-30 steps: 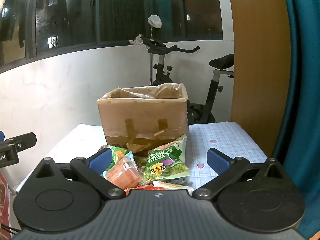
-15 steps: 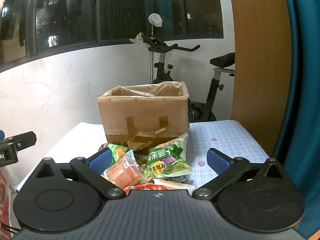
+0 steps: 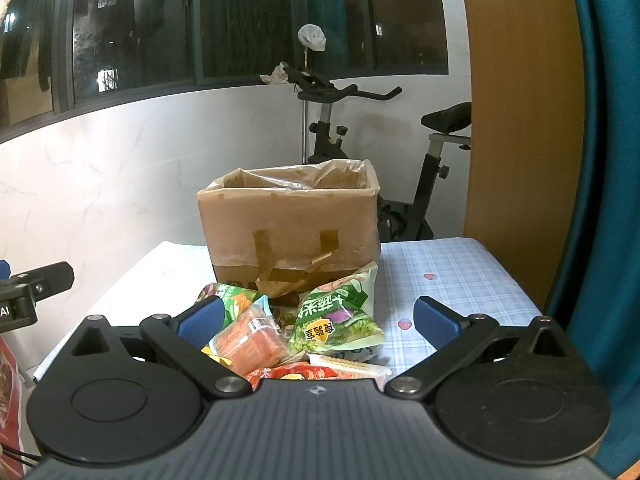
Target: Organize snacks
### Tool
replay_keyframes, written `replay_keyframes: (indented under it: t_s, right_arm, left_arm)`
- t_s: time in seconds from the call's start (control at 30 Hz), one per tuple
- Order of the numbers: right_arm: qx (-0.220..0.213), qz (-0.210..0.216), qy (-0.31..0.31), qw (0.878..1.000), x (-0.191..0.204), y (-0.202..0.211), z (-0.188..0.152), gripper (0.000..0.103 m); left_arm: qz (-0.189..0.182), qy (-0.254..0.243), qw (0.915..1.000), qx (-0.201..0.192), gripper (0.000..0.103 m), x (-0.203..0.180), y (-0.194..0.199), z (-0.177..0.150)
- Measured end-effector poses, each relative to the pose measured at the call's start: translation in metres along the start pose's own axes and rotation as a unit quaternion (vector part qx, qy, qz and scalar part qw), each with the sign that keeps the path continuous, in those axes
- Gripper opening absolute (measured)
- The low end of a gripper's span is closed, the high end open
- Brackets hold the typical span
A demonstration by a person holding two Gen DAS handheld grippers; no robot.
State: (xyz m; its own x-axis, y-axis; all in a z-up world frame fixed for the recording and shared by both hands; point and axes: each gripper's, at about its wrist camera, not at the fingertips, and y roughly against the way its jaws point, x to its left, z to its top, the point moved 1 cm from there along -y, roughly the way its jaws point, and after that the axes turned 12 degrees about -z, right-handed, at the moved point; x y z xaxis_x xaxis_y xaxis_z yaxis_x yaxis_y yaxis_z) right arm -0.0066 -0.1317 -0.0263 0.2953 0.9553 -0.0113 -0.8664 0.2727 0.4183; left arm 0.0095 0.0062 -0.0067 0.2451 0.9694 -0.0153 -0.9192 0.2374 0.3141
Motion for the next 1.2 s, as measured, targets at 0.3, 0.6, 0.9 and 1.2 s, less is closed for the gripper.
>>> replay_keyframes:
  t_s: [0.3, 0.6, 0.9, 1.2]
  right_arm:
    - [0.001, 0.000, 0.000, 1.000, 0.0001, 0.0002, 0.0005, 0.103]
    - [0.001, 0.000, 0.000, 1.000, -0.0003, 0.0003, 0.0013, 0.103]
    - [0.001, 0.000, 0.001, 1.000, -0.0004, 0.0004, 0.0018, 0.103]
    - [0.002, 0.000, 0.001, 1.000, -0.0004, 0.0001, 0.0023, 0.103]
  left_arm:
    - [0.000, 0.000, 1.0000, 0.001, 0.103, 0.0000, -0.0001, -0.0004]
    - [0.000, 0.002, 1.0000, 0.002, 0.103, -0.0018, 0.0019, -0.0043]
    - [-0.001, 0.005, 1.0000, 0.005, 0.103, -0.0010, 0.0027, -0.0030]
    - [0.011, -0.003, 0.9997, 0.021, 0.103, -0.0035, -0.0024, -0.0016]
